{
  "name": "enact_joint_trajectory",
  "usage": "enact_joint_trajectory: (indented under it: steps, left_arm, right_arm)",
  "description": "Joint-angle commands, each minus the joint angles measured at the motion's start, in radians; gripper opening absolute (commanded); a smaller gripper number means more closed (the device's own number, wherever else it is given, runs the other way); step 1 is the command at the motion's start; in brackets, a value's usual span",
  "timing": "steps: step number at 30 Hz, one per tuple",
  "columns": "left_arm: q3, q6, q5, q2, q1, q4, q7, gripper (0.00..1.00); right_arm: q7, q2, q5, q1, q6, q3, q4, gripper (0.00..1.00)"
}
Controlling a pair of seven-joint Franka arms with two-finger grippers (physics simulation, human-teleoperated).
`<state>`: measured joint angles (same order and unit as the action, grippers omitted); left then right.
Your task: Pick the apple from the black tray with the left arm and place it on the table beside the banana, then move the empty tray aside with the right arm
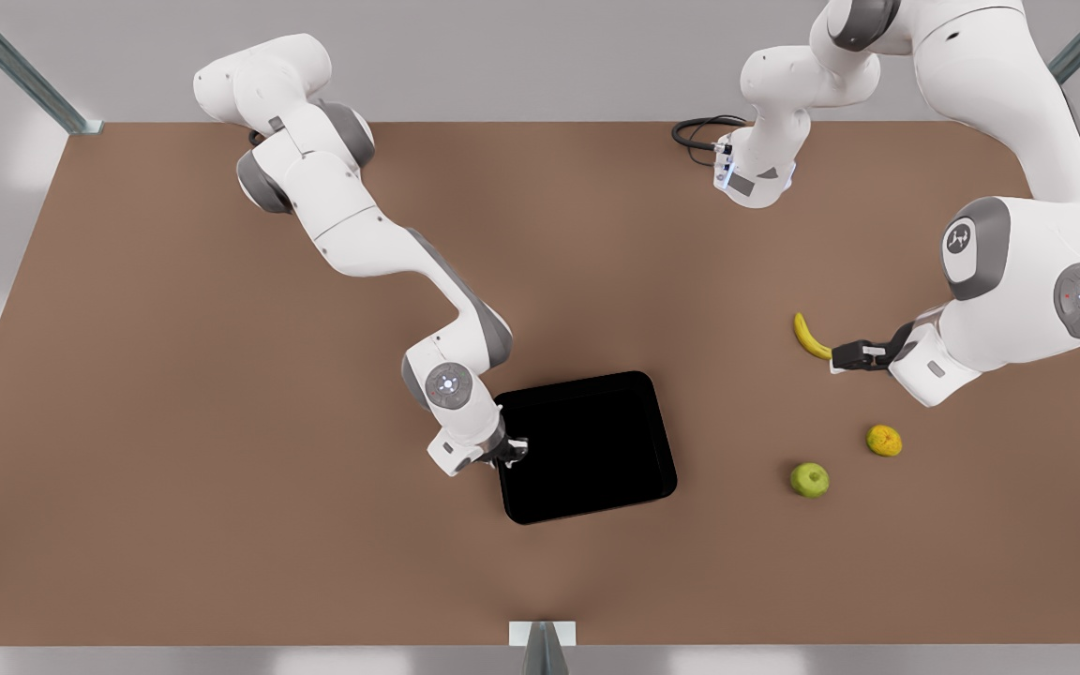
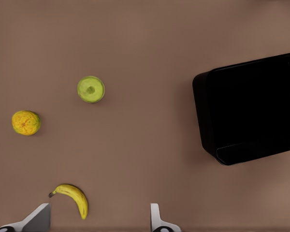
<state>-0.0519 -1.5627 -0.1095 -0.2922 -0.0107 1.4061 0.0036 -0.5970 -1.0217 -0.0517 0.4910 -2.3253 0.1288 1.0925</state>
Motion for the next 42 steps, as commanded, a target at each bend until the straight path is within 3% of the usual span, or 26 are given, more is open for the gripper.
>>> enact_joint_trajectory:
  steps: [1,6,15,21,30,39,42]
  left_arm:
    - [0.0,0.001,0.001,0.001,0.0,-0.001,-0.002,1.0]
    - [0.0,0.001,0.001,0.001,0.0,-0.001,-0.002,1.0]
    - [-0.002,0.003,0.001,0.007,0.002,0.005,-0.005,1.0]
    - [-0.002,0.001,0.001,0.007,0.002,0.005,-0.005,1.0]
    - [-0.002,0.001,-0.001,0.019,0.002,0.022,-0.005,1.0]
    - [-0.002,0.003,-0.001,0.022,0.002,0.027,-0.005,1.0]
    - [-0.002,0.003,-0.001,0.024,0.002,0.028,-0.007,1.0]
  right_arm:
    - [0.048,0.002,0.004,0.0,0.003,0.0,0.0,0.35]
    - [0.048,0.005,0.006,0.0,0.012,0.002,0.0,0.22]
    - [0.089,0.123,0.004,-0.003,0.228,0.037,-0.002,0.21]
    - [0.255,0.199,0.007,-0.057,0.474,0.037,0.003,0.23]
    - [0.618,0.285,0.038,-0.253,0.762,0.043,0.001,0.23]
    - [1.0,0.348,0.038,-0.542,0.888,0.045,0.001,0.24]
    - [1.085,0.35,0.038,-0.56,0.916,-0.006,0.003,0.24]
